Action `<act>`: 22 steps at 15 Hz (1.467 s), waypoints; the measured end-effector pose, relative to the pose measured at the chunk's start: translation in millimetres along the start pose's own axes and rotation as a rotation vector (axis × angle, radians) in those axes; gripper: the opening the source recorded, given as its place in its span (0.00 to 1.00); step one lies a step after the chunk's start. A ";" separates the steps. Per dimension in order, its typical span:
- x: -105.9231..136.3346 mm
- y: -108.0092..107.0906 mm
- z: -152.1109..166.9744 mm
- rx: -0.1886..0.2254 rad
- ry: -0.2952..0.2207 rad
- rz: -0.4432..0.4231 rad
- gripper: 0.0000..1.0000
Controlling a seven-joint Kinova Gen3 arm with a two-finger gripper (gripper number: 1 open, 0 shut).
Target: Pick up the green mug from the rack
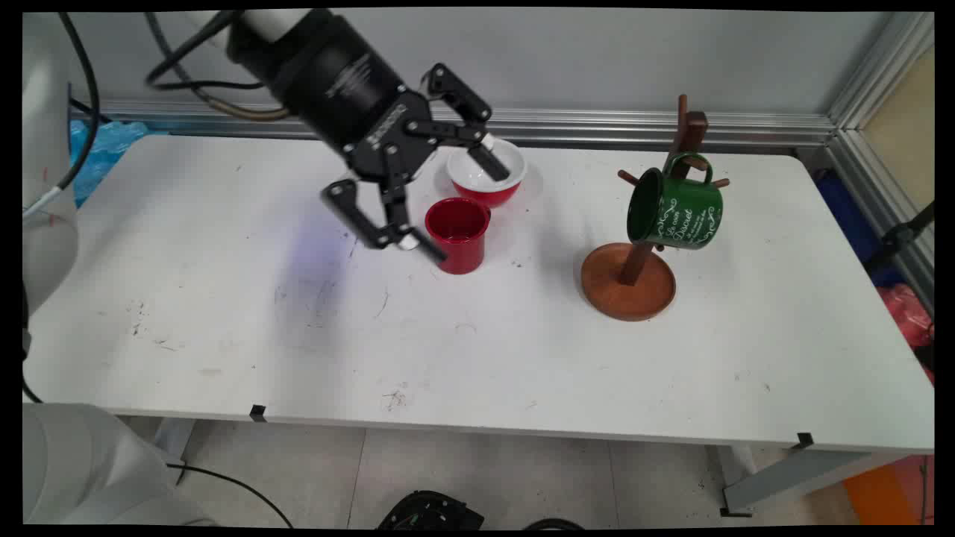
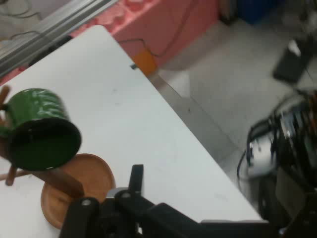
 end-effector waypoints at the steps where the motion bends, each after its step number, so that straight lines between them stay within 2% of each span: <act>1: 1.7 -3.0 2.3 0.016 0.012 -0.060 1.00; 7: 13.8 -20.4 26.5 0.117 0.062 -0.388 1.00; 12: 21.8 -31.2 54.9 0.188 0.069 -0.614 1.00; 19: 23.6 -40.4 97.7 0.254 0.066 -0.858 1.00; 22: 23.7 -44.4 118.6 0.261 0.078 -0.916 1.00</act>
